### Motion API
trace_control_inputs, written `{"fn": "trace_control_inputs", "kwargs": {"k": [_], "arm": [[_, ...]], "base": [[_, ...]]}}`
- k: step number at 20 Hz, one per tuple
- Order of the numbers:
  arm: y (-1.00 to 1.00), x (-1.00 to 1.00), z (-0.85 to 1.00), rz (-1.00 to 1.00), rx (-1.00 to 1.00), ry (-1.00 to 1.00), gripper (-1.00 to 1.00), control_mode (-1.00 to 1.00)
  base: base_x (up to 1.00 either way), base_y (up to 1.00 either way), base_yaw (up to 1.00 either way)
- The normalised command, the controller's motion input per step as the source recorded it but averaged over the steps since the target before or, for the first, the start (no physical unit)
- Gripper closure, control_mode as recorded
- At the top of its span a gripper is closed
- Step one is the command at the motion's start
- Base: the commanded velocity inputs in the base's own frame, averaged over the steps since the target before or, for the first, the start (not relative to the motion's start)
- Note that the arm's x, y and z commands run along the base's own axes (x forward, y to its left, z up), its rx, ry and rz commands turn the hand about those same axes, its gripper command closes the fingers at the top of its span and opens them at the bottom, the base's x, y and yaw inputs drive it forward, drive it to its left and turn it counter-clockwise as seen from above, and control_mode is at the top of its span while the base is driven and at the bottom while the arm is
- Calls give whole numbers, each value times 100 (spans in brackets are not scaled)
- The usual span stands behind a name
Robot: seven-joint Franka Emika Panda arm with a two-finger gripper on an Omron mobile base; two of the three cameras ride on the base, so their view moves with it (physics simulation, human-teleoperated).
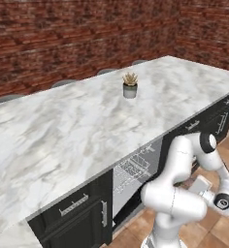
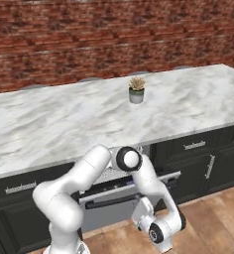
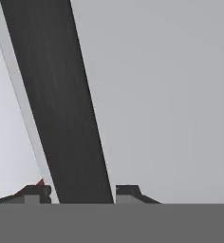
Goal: Open the dishwasher door and pull out the top rack.
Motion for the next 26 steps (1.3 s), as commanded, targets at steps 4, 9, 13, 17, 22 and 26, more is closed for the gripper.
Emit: {"fn": "trace_control_inputs", "kwargs": {"k": [4,9,13,17,22,26], "arm": [[-100,-40,-100,-3,-23,45,100,-100],[-94,-12,-72,-2,-26,44,100,-100],[-64,-2,12,-2,-16,30,-100,-100],[-21,-5,96,-1,-9,13,-100,-100],[54,0,100,-6,-15,6,-100,-100],[93,-6,100,-10,-7,18,-100,-100]], "base": [[0,0,0],[0,0,0],[0,0,0],[0,0,0],[0,0,0],[0,0,0]]}}
